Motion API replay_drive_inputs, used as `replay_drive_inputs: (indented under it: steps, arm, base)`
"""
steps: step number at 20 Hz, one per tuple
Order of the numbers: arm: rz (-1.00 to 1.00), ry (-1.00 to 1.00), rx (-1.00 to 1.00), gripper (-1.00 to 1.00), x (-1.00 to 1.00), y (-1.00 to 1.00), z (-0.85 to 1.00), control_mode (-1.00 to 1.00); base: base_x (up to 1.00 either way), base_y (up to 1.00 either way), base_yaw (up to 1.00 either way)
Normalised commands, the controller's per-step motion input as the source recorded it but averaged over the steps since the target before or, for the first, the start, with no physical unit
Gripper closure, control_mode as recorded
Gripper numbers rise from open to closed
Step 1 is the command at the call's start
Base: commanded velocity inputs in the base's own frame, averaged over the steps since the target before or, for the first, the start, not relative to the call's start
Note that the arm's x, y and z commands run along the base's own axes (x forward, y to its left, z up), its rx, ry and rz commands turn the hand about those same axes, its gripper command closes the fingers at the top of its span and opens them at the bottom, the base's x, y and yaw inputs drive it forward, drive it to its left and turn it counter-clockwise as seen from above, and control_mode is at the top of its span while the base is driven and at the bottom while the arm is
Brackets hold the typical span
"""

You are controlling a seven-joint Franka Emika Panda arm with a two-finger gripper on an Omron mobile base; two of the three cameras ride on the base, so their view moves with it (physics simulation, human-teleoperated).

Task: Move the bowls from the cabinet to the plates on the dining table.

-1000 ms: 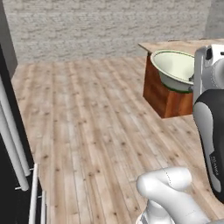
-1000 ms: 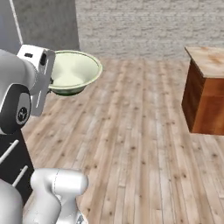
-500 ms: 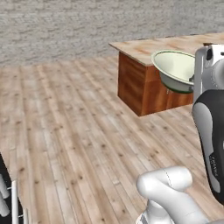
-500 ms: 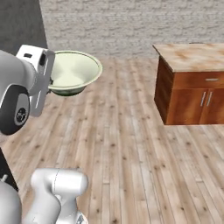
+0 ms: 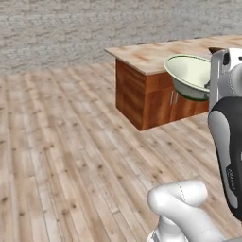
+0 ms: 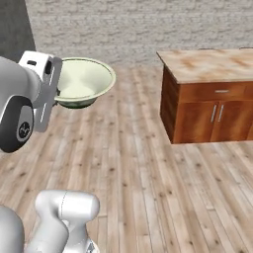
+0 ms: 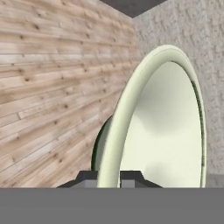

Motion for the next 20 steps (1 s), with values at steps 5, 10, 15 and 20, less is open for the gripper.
replay_drive_inputs:
  steps: [5,10,15,20]
  arm:
    - [0.00,0.00,0.00,1.00,0.00,0.00,0.00,1.00]
    - [0.00,0.00,0.00,1.00,0.00,0.00,0.00,1.00]
    - [0.00,0.00,0.00,1.00,0.00,0.00,0.00,1.00]
    - [0.00,0.00,0.00,1.00,0.00,0.00,0.00,1.00]
  base:
    - [0.58,-0.44,-0.13]
    - [0.64,-0.49,-0.12]
    - [0.67,-0.63,-0.07]
    - [0.68,-0.69,-0.05]
